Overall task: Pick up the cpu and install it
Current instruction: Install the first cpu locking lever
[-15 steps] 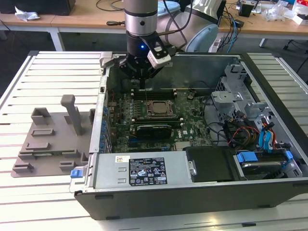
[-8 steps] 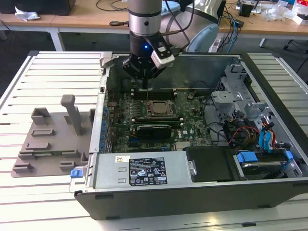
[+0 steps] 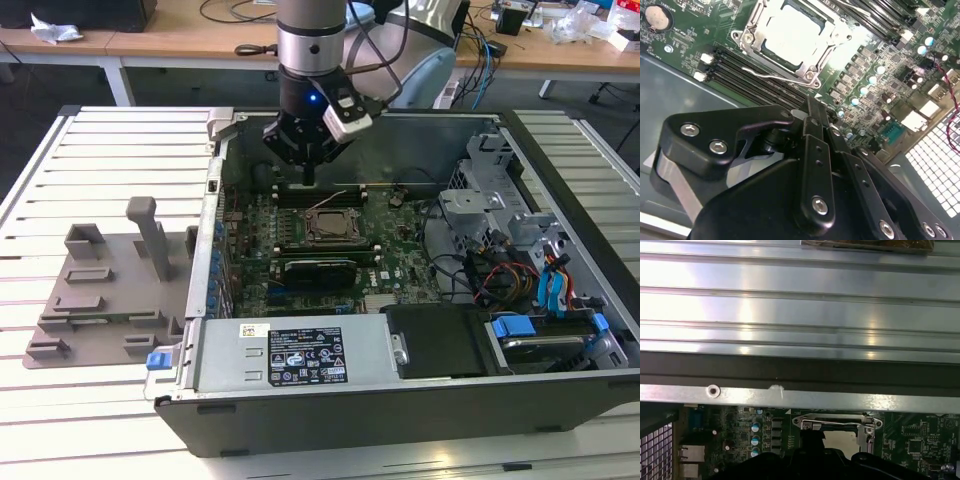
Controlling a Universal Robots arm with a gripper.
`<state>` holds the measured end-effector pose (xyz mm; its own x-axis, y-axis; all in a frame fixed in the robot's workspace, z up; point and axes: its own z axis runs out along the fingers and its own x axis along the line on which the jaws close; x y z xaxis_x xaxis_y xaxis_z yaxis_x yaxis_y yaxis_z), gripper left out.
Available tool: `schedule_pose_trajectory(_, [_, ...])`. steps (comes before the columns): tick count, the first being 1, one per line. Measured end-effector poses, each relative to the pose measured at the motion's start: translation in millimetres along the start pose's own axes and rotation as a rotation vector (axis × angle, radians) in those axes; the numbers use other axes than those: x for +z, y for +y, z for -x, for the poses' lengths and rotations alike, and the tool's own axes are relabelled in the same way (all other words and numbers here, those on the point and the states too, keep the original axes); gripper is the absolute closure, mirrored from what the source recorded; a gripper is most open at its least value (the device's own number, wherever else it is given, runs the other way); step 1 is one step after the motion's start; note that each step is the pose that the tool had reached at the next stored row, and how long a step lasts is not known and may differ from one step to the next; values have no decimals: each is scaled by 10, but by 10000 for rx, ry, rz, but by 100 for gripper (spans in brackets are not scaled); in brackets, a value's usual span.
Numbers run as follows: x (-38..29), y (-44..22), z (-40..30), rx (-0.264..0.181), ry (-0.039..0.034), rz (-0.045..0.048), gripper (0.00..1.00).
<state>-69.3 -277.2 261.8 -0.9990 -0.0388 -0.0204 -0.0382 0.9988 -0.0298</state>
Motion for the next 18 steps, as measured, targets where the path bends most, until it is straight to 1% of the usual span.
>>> schedule_pose_trajectory(2, [14,0,9,0,1,0,89])
schedule_pose_trajectory(4, [62,1,11,0,7,0,89])
schedule_pose_trajectory(6, [127,3,10,0,13,-1,89])
schedule_pose_trajectory(8, [158,4,9,0,13,0,89])
schedule_pose_trajectory(12, [203,5,9,0,13,0,89])
schedule_pose_trajectory(18, [232,6,9,0,13,0,89])
